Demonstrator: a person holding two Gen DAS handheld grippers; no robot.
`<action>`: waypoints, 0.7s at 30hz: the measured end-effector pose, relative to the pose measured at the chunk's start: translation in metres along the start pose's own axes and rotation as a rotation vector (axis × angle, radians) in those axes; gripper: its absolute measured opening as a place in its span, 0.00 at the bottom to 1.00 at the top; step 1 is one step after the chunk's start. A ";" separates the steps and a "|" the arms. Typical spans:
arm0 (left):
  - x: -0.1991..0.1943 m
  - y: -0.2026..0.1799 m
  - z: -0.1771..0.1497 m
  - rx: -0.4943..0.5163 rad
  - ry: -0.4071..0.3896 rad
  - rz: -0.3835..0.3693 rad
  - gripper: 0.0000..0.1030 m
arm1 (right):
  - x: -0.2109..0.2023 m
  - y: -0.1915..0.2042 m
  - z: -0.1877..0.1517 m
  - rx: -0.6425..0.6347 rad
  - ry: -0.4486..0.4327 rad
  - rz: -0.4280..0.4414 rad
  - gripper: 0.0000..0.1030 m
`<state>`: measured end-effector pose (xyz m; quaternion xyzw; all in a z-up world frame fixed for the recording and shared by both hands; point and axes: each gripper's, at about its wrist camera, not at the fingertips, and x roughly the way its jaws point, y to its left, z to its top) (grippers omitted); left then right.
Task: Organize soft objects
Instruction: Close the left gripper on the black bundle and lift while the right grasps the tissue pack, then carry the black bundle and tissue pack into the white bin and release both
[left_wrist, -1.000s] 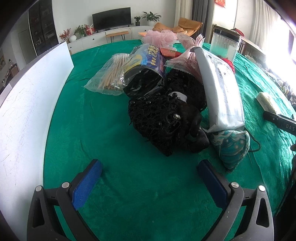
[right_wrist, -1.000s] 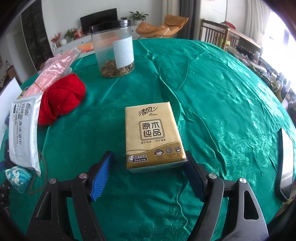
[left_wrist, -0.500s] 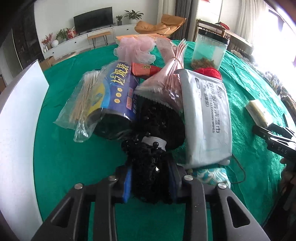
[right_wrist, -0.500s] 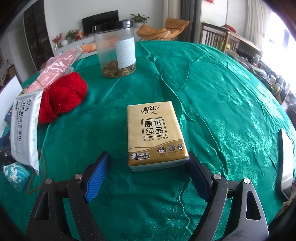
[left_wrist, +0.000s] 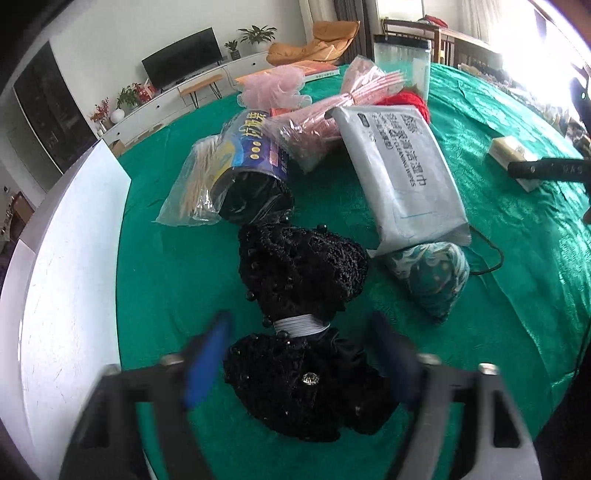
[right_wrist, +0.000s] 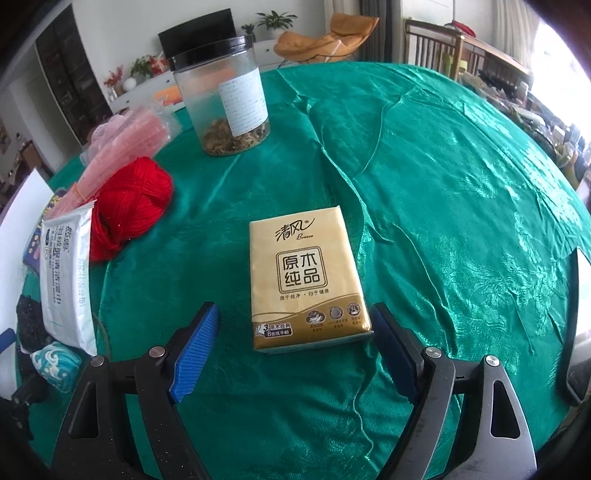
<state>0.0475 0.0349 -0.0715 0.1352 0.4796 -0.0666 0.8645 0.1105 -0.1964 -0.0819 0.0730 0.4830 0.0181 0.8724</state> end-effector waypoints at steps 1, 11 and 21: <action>-0.001 0.004 0.000 -0.027 0.000 -0.025 0.32 | 0.001 -0.002 0.004 -0.015 0.013 0.020 0.72; -0.064 0.071 0.022 -0.306 -0.122 -0.207 0.29 | -0.021 -0.041 0.091 0.102 -0.059 0.028 0.53; -0.126 0.155 0.015 -0.409 -0.205 -0.100 0.29 | -0.074 0.045 0.167 -0.091 -0.175 0.100 0.53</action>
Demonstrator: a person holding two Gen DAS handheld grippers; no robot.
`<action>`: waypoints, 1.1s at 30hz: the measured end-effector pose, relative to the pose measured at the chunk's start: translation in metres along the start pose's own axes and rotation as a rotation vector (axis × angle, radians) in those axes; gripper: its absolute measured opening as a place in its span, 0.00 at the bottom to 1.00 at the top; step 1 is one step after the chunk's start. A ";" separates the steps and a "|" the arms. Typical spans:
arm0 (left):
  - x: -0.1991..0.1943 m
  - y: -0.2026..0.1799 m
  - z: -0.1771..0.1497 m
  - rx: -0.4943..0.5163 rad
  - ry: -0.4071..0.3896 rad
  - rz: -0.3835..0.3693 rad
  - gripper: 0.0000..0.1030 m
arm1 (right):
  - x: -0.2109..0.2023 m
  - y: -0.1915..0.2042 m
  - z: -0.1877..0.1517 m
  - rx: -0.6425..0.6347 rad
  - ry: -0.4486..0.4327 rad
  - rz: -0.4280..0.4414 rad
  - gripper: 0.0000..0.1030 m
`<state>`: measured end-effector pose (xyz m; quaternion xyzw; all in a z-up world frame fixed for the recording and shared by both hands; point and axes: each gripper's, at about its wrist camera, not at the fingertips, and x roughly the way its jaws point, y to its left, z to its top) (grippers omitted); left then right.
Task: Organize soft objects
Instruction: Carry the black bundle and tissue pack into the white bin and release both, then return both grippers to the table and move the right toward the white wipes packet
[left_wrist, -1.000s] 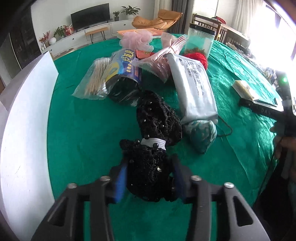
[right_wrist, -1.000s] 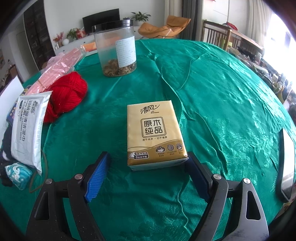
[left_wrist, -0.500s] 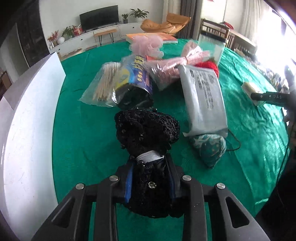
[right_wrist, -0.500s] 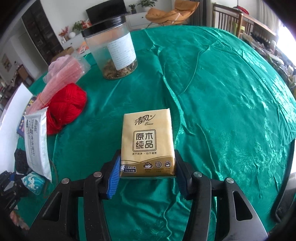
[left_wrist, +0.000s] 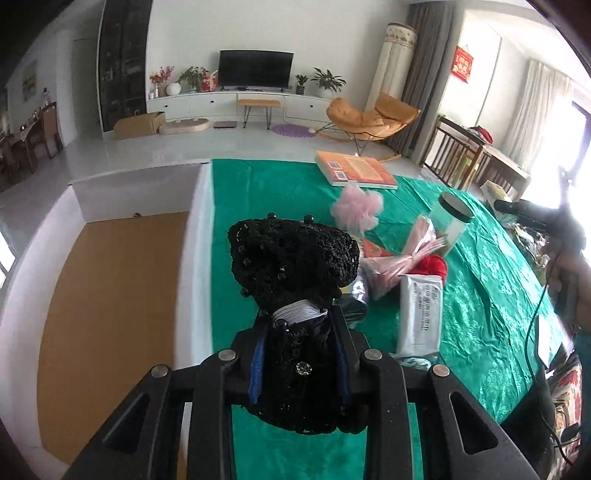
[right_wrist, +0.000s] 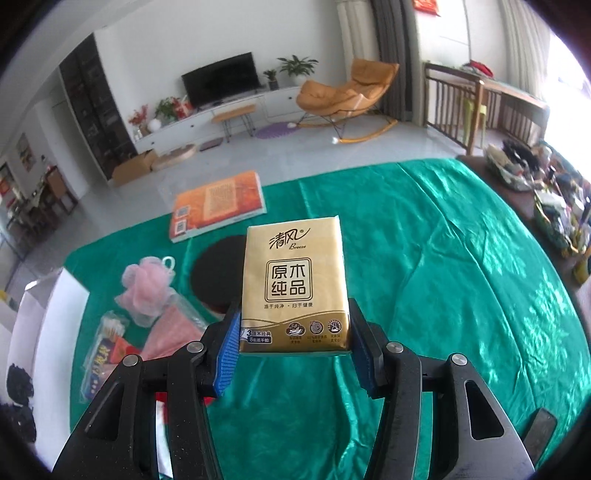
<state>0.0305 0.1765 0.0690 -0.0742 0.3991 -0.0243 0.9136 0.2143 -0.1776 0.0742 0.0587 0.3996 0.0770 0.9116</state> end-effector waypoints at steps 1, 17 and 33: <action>-0.006 0.012 -0.001 -0.008 -0.003 0.029 0.29 | -0.006 0.022 -0.003 -0.029 0.006 0.037 0.53; -0.080 0.150 -0.066 -0.191 -0.118 0.374 1.00 | -0.058 0.354 -0.111 -0.372 0.197 0.705 0.76; 0.045 -0.081 -0.119 0.191 0.088 -0.060 1.00 | 0.021 0.011 -0.211 -0.014 0.066 -0.225 0.76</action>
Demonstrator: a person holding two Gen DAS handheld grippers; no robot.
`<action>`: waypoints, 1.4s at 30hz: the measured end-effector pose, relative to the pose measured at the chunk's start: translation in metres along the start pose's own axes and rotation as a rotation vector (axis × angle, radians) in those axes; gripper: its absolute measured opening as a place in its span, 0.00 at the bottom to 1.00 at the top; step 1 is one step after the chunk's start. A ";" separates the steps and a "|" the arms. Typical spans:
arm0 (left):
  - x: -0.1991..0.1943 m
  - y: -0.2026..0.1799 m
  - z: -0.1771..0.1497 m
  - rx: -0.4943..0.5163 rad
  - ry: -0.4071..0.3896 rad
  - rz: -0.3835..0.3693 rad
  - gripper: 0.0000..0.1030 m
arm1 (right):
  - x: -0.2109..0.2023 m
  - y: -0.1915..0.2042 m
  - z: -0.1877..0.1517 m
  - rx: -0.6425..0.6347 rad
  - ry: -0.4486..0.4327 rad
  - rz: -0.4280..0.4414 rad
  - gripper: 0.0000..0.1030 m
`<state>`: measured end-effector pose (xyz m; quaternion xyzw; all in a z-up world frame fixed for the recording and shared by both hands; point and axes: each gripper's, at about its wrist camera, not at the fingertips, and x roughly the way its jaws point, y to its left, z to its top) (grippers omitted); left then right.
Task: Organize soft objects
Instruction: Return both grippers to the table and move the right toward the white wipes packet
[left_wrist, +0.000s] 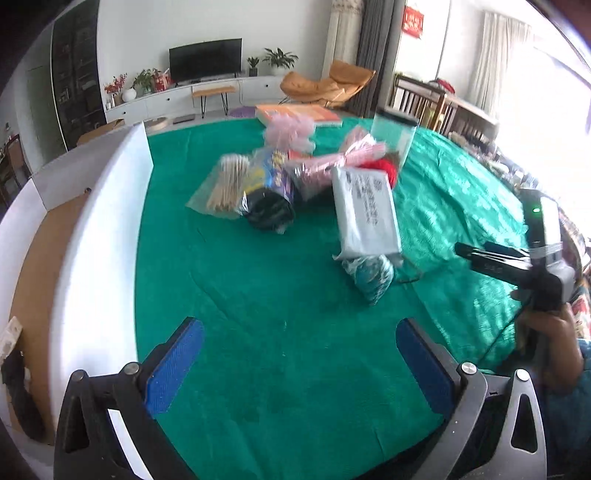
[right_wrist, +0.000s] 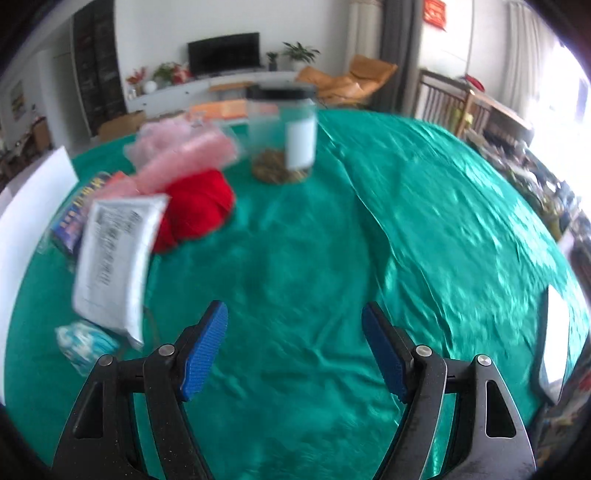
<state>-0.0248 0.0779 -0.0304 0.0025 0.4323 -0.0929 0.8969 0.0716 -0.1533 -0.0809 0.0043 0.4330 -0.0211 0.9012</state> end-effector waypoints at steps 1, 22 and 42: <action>0.015 0.001 -0.002 -0.003 0.007 0.018 1.00 | 0.004 -0.005 -0.008 0.010 0.005 -0.006 0.76; 0.101 0.029 0.031 -0.069 0.049 0.139 1.00 | -0.009 -0.015 -0.027 0.022 -0.036 -0.001 0.82; 0.101 0.029 0.031 -0.069 0.049 0.139 1.00 | -0.009 -0.015 -0.027 0.022 -0.036 -0.001 0.82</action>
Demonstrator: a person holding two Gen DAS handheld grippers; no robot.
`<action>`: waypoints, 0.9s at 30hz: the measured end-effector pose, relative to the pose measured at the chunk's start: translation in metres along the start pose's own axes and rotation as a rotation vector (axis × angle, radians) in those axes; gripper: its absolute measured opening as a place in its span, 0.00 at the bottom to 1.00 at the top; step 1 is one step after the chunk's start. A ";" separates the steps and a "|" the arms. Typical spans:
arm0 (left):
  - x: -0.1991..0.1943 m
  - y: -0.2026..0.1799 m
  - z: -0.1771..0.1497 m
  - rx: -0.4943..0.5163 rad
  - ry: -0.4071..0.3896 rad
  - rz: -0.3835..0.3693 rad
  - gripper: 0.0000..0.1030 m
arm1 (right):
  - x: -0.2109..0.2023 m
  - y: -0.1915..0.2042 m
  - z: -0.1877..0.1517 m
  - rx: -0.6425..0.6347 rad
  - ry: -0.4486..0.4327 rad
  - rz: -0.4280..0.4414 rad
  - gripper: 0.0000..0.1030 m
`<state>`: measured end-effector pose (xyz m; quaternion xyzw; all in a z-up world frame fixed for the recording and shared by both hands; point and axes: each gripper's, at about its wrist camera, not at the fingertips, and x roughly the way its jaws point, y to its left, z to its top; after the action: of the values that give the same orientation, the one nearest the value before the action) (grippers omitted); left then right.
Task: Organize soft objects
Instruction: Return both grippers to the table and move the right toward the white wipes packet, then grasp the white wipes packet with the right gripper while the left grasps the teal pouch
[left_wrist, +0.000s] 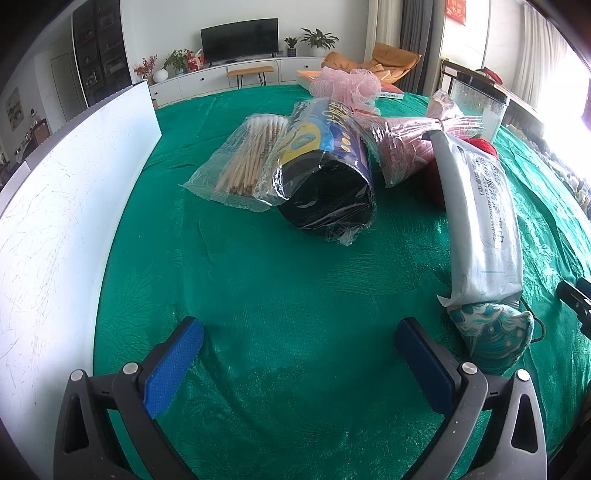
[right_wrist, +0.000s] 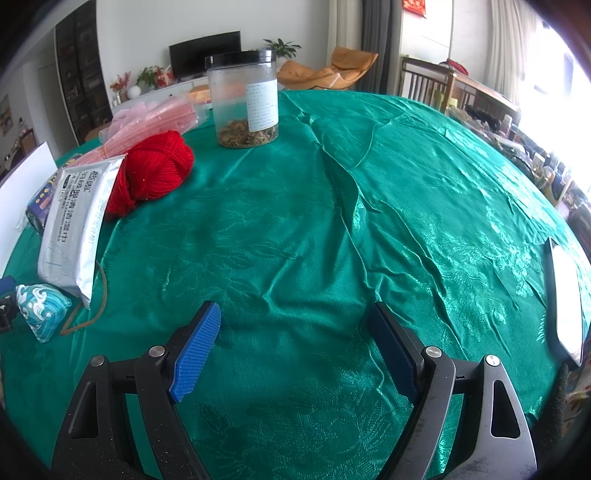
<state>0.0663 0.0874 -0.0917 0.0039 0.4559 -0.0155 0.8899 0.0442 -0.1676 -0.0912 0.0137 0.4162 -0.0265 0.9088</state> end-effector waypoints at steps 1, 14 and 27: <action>0.000 0.000 0.000 0.000 0.000 0.000 1.00 | 0.000 0.000 0.000 0.000 0.000 0.000 0.82; 0.000 0.001 0.000 -0.001 0.000 0.001 1.00 | 0.000 0.000 0.000 0.004 0.002 0.009 0.83; 0.000 0.000 0.000 -0.002 0.000 0.001 1.00 | 0.016 0.138 0.081 -0.007 0.180 0.399 0.83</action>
<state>0.0663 0.0877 -0.0914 0.0032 0.4557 -0.0146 0.8900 0.1242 -0.0347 -0.0499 0.0948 0.4847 0.1566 0.8553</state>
